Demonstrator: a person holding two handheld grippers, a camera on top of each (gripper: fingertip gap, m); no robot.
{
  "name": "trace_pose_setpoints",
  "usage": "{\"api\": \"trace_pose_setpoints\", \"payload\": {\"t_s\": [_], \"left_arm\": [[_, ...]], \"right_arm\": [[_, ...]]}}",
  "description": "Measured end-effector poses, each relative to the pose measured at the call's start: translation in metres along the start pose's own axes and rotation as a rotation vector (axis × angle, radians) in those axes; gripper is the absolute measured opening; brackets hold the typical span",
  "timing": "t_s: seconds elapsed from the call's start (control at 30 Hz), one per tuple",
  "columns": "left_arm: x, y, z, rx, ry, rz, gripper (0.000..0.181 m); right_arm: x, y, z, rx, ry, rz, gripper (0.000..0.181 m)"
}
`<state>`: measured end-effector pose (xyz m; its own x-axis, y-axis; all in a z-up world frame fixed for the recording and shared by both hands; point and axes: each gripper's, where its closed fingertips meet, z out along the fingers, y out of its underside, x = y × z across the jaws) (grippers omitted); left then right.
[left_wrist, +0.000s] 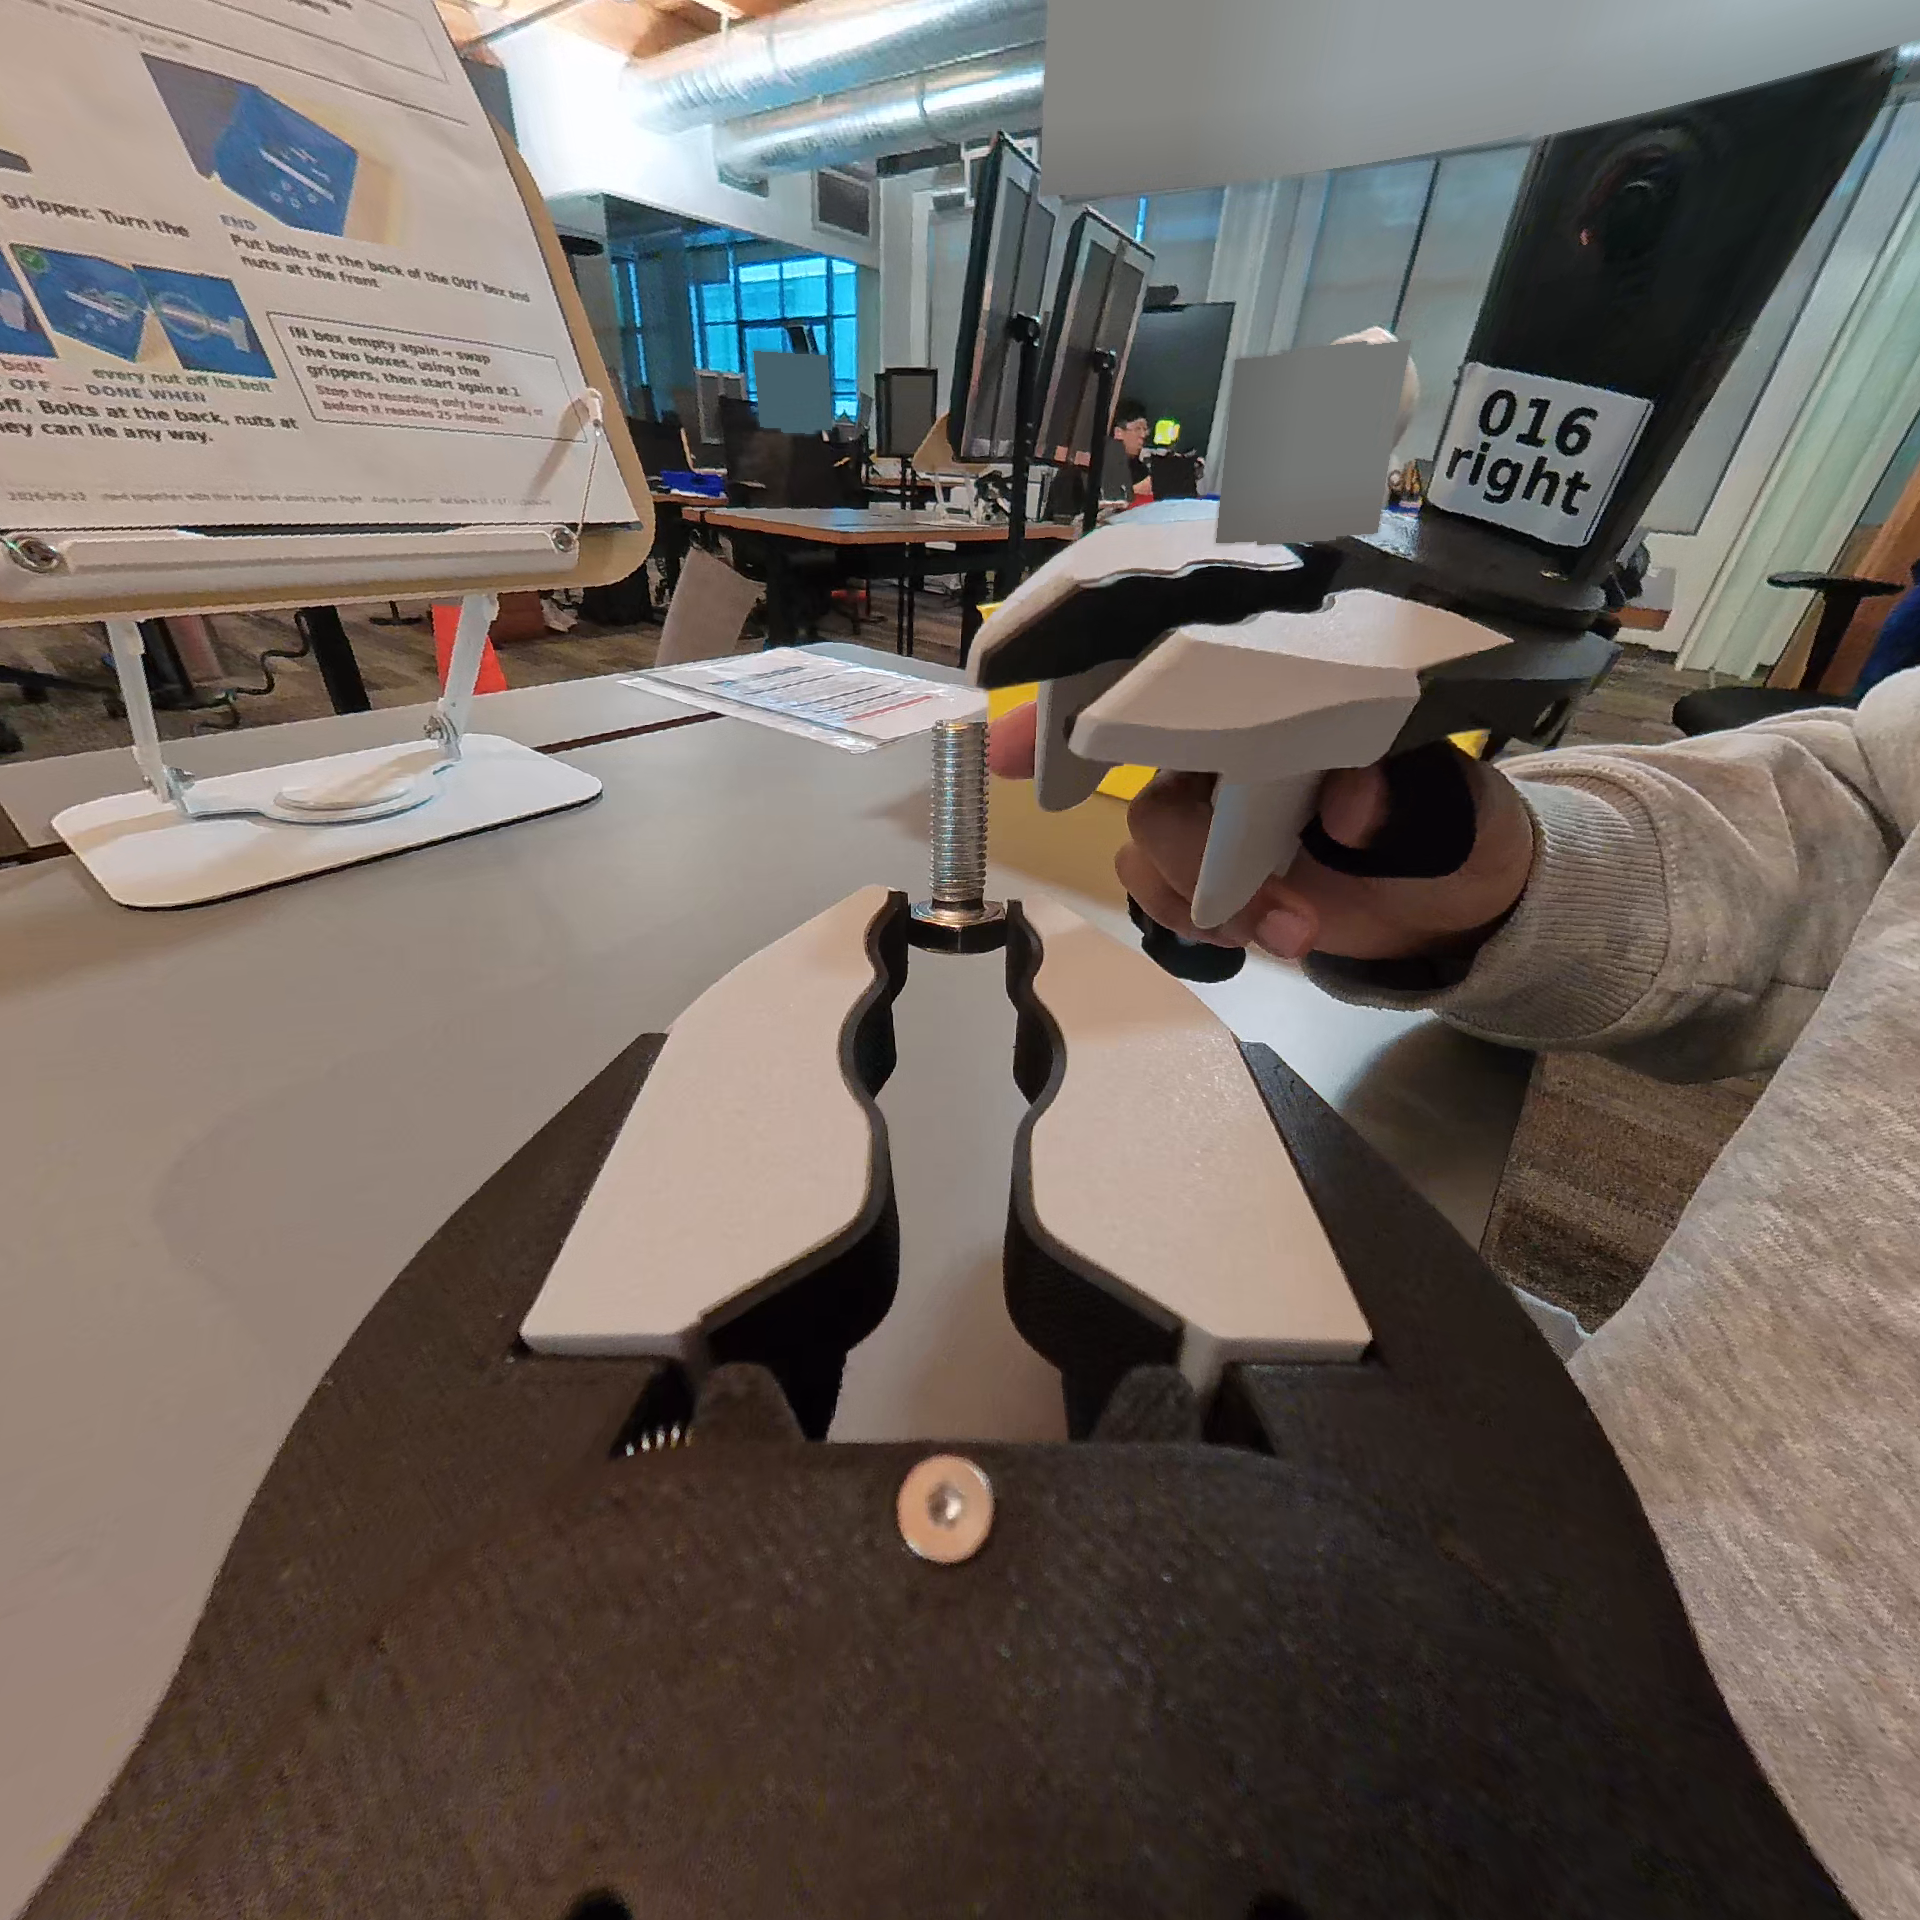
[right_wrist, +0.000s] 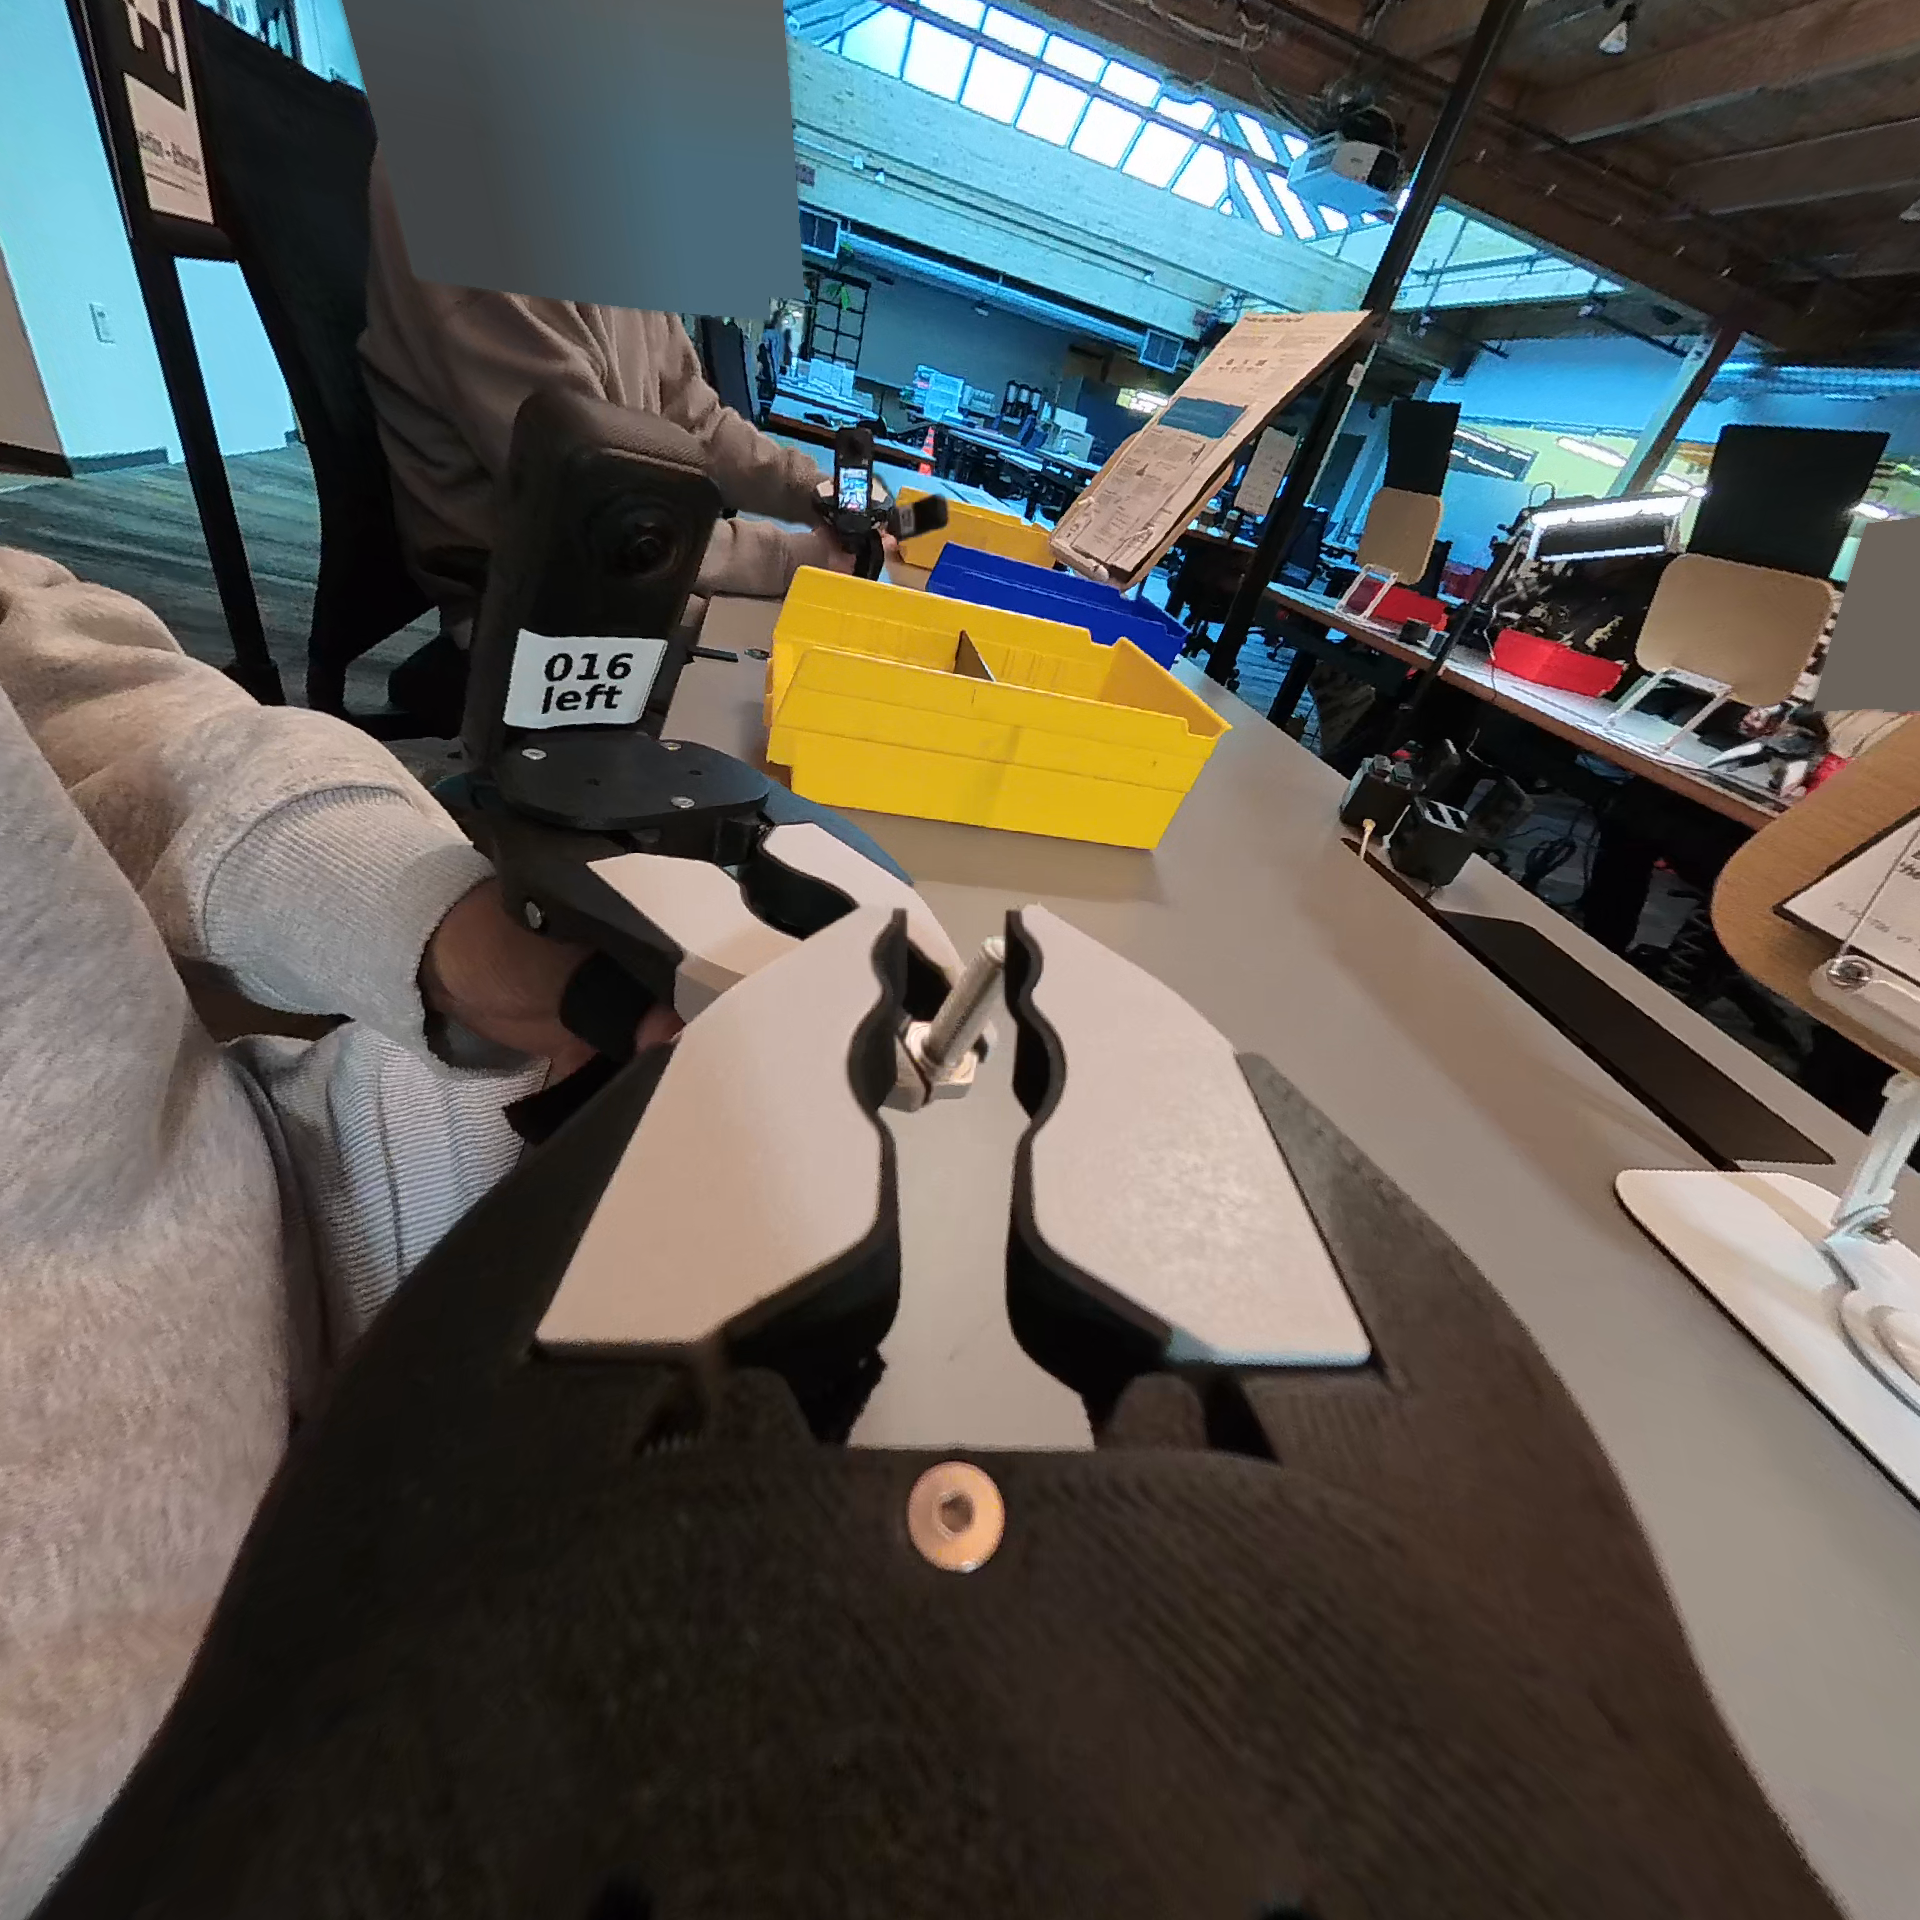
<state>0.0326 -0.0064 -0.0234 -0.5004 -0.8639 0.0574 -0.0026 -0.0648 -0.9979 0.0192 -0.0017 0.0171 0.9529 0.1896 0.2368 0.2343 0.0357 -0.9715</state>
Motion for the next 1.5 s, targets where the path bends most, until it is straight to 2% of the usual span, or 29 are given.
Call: {"api": "trace_pose_setpoints", "payload": {"t_s": [0.03, 0.5, 0.87, 1.5], "left_arm": [[0.000, 0.000, 0.000, 0.000, 0.000, -0.001, 0.019], [0.001, 0.001, 0.000, -0.009, -0.001, 0.006, 0.019], [-0.003, 0.004, 0.000, -0.034, -0.025, 0.044, 0.019], [-0.003, 0.005, 0.001, -0.039, -0.028, 0.050, 0.019]], "right_arm": [[0.001, 0.000, 0.000, 0.002, 0.002, 0.009, 0.018], [-0.003, 0.007, 0.004, -0.032, -0.015, 0.005, 0.025], [-0.005, 0.006, 0.003, -0.058, -0.010, -0.055, 0.022], [-0.003, 0.010, 0.005, -0.074, -0.015, -0.043, 0.025]]}}
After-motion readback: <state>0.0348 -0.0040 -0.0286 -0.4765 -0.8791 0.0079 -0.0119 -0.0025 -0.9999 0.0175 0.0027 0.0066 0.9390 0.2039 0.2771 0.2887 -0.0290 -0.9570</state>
